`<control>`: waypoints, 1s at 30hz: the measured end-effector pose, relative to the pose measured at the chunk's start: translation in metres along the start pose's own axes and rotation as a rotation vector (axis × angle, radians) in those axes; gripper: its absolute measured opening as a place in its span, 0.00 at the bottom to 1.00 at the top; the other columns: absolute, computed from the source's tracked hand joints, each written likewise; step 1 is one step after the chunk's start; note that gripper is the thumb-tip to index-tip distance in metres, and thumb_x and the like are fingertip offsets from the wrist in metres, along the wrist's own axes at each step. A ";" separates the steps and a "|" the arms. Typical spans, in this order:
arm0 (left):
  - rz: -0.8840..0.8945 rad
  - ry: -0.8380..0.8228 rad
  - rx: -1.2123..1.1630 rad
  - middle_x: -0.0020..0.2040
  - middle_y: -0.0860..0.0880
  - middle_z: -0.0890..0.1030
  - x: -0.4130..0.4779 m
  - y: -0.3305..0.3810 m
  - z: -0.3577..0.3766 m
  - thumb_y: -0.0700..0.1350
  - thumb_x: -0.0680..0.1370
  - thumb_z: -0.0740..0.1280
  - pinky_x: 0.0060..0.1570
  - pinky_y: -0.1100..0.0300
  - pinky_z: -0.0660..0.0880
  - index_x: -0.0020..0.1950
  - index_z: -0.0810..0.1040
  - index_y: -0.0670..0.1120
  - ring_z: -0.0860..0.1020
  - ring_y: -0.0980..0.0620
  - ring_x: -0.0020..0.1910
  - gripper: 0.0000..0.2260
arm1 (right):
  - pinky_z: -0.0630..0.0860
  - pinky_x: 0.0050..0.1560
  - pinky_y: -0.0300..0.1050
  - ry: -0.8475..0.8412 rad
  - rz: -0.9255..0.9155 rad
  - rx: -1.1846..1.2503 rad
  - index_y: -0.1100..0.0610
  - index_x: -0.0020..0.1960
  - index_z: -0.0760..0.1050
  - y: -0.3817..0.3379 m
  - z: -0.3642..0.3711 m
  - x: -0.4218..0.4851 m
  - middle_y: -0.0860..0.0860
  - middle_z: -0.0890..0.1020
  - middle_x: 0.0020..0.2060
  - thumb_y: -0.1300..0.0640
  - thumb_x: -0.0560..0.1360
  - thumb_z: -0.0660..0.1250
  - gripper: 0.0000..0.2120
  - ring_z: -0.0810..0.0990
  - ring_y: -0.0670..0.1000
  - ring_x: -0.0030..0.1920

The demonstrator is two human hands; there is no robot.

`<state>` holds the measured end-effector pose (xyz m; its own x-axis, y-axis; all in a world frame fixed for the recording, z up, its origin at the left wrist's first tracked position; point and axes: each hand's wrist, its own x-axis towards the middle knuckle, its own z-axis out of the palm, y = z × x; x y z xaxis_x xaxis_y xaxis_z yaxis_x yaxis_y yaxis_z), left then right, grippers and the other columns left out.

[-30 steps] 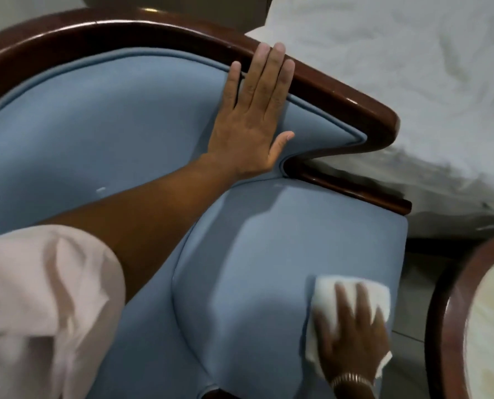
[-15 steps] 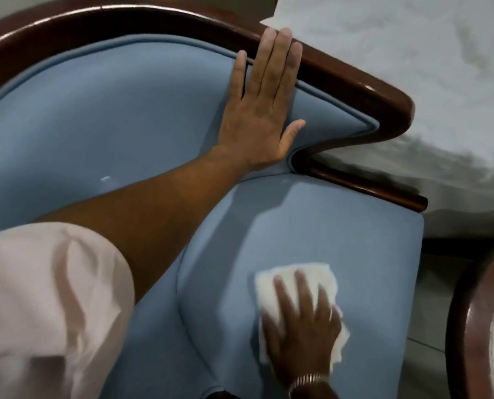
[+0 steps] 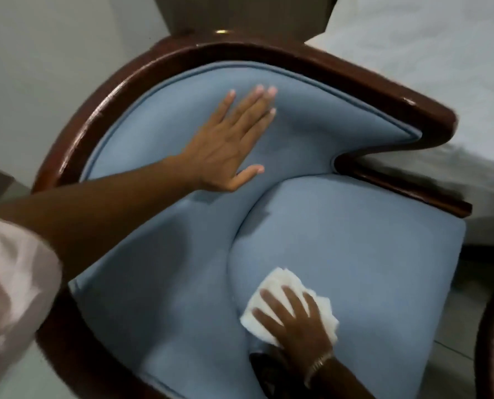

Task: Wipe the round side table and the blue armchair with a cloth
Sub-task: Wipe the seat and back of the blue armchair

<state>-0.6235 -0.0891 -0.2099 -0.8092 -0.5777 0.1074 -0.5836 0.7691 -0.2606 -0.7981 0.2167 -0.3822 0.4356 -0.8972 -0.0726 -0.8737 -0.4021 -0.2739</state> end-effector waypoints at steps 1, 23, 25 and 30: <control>0.022 -0.019 0.018 0.82 0.34 0.53 -0.015 -0.007 -0.007 0.62 0.80 0.55 0.78 0.34 0.50 0.81 0.54 0.36 0.50 0.35 0.82 0.38 | 0.75 0.56 0.59 -0.027 0.120 0.053 0.41 0.68 0.72 0.009 -0.007 -0.017 0.53 0.73 0.71 0.46 0.68 0.67 0.28 0.79 0.65 0.63; 0.138 -0.262 -0.112 0.82 0.38 0.56 -0.165 -0.109 -0.085 0.61 0.79 0.56 0.78 0.39 0.57 0.81 0.56 0.37 0.50 0.40 0.82 0.38 | 0.57 0.78 0.46 0.562 0.861 1.108 0.55 0.78 0.59 -0.089 -0.098 0.254 0.54 0.64 0.77 0.50 0.80 0.62 0.29 0.60 0.52 0.78; 0.125 -0.263 -0.132 0.82 0.38 0.56 -0.165 -0.108 -0.085 0.62 0.79 0.55 0.78 0.38 0.59 0.81 0.56 0.37 0.51 0.40 0.82 0.38 | 0.66 0.69 0.37 0.451 0.952 1.204 0.48 0.76 0.63 -0.111 -0.080 0.222 0.50 0.72 0.71 0.47 0.78 0.66 0.28 0.69 0.47 0.73; 0.131 -0.289 -0.167 0.82 0.38 0.55 -0.161 -0.103 -0.087 0.61 0.78 0.54 0.78 0.39 0.59 0.81 0.56 0.38 0.52 0.40 0.82 0.38 | 0.57 0.71 0.25 0.608 0.704 1.151 0.30 0.72 0.59 -0.163 -0.105 0.233 0.39 0.66 0.75 0.35 0.75 0.62 0.27 0.62 0.33 0.73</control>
<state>-0.4390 -0.0519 -0.1168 -0.8389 -0.5065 -0.1990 -0.4988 0.8619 -0.0910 -0.5766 0.0537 -0.2536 -0.4043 -0.8955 -0.1860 -0.0874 0.2402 -0.9668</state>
